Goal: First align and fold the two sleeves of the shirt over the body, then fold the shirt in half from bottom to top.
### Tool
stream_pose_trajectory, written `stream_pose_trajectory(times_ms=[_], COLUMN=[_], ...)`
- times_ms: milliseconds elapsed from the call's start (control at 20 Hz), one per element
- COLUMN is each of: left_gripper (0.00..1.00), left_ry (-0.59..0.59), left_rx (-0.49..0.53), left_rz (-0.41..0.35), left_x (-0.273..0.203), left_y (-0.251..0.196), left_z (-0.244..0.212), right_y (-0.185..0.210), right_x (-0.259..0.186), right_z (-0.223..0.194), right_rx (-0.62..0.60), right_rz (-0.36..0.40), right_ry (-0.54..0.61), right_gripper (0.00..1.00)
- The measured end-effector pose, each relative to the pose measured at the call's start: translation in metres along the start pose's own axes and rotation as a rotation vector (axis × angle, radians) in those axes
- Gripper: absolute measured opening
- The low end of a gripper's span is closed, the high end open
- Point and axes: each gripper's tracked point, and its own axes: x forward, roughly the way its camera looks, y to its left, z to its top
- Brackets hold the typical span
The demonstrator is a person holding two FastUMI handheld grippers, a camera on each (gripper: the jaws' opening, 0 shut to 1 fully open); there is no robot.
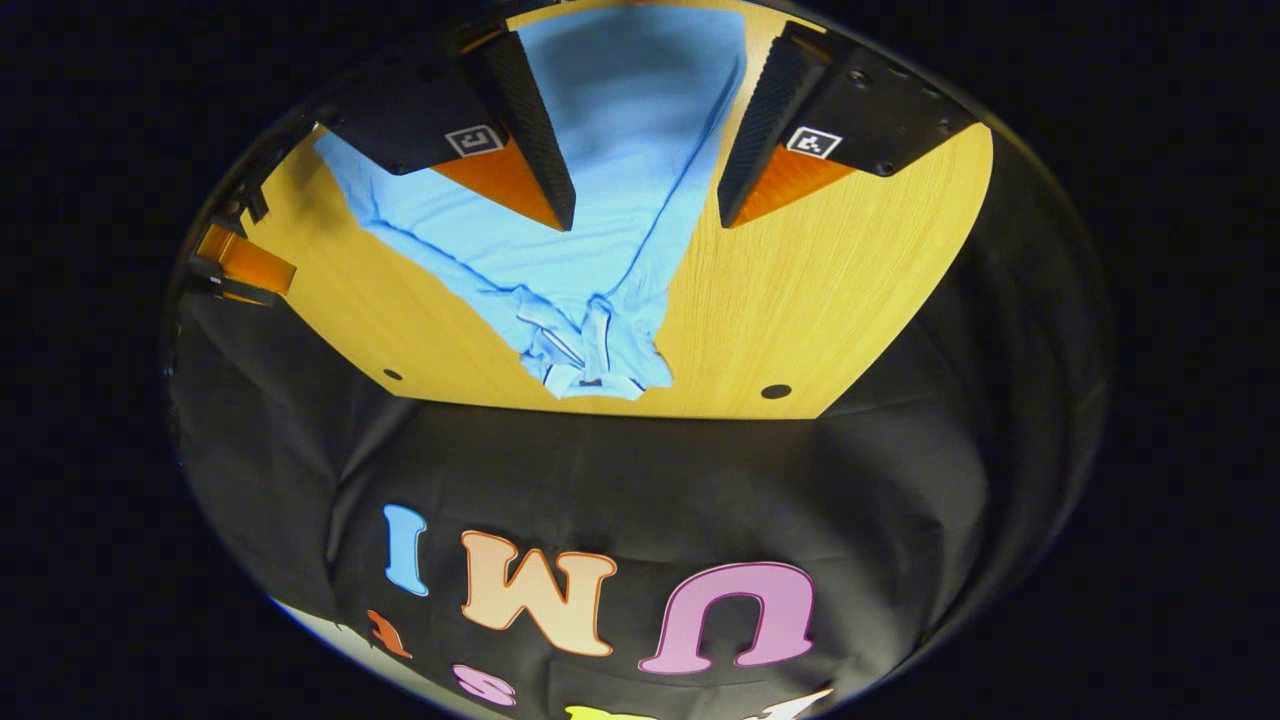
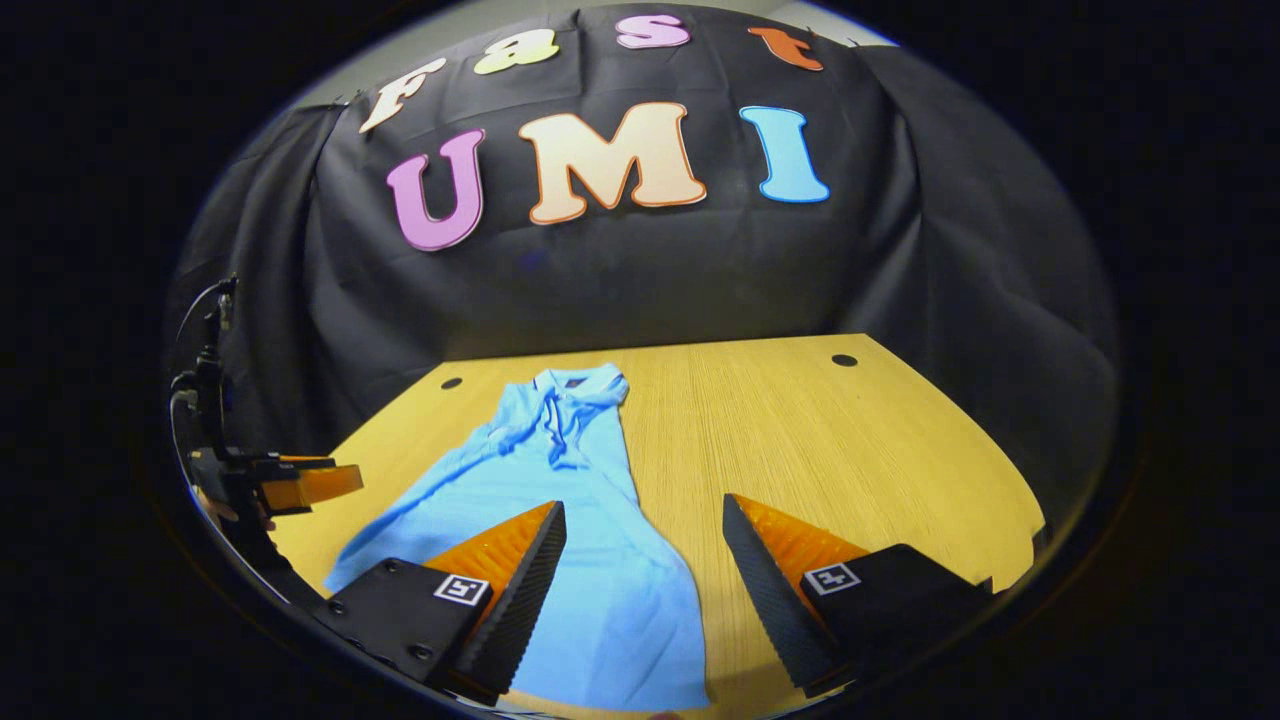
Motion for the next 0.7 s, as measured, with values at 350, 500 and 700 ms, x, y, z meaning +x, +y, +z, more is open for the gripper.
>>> stream_pose_trajectory(times_ms=[350,500,700], left_gripper=[0.87,0.87,0.88], left_ry=[0.117,0.175,0.188], left_rx=[-0.012,-0.012,0.010], left_rz=[0.043,0.063,0.076], left_x=[-0.031,-0.033,-0.039], left_y=[0.022,0.028,0.031], left_z=[-0.084,-0.118,-0.134], right_y=[-0.015,-0.019,-0.019], right_x=[-0.030,-0.033,-0.029], right_z=[-0.107,-0.136,-0.158], right_rx=[-0.032,-0.024,-0.036], right_rz=[-0.070,-0.088,-0.101], right_ry=[0.188,0.248,0.316], right_gripper=[0.94,0.99,0.98])
